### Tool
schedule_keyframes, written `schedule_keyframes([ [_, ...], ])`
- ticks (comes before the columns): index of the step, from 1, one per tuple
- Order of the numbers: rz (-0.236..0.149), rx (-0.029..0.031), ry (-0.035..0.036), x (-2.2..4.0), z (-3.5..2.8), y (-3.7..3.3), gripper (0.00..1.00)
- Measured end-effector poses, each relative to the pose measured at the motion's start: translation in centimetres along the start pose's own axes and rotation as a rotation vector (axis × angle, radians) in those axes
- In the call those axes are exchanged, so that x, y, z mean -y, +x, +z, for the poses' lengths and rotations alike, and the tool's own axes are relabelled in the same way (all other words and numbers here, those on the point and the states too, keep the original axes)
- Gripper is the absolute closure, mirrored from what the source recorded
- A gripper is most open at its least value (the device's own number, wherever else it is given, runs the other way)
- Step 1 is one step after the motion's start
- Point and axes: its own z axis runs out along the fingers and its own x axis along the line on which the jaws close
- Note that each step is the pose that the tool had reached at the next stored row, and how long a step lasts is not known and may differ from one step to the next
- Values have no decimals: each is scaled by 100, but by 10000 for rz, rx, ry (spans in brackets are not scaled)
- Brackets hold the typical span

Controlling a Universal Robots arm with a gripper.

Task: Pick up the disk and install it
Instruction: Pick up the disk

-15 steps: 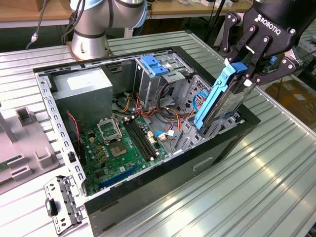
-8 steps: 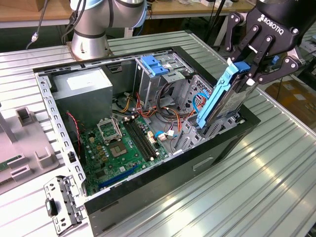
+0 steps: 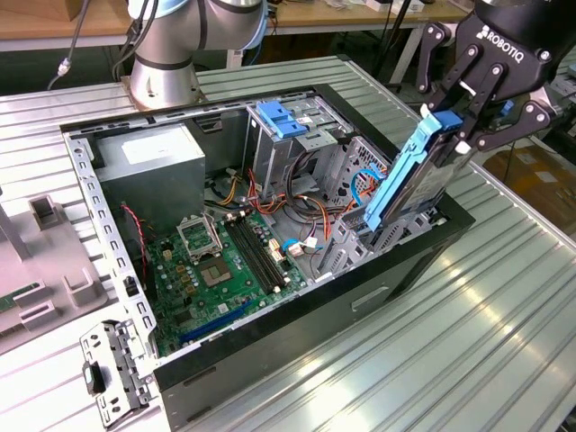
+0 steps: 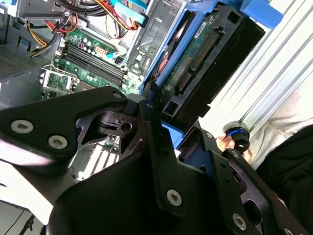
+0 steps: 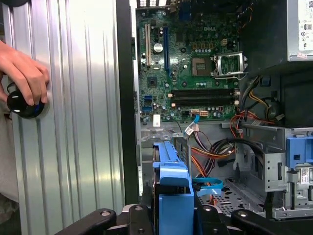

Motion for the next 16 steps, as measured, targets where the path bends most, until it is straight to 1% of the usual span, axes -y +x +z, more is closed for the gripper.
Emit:
schedule_keyframes([
  [4,0,0,0,42,2,-2,63],
  [5,1,0,-4,191,7,-10,63],
  [6,0,0,-10,374,14,-20,63],
  [7,1,-1,-11,435,17,-23,63],
  [12,0,-1,-11,478,18,-25,63],
  [16,2,-1,-11,488,18,-26,63],
])
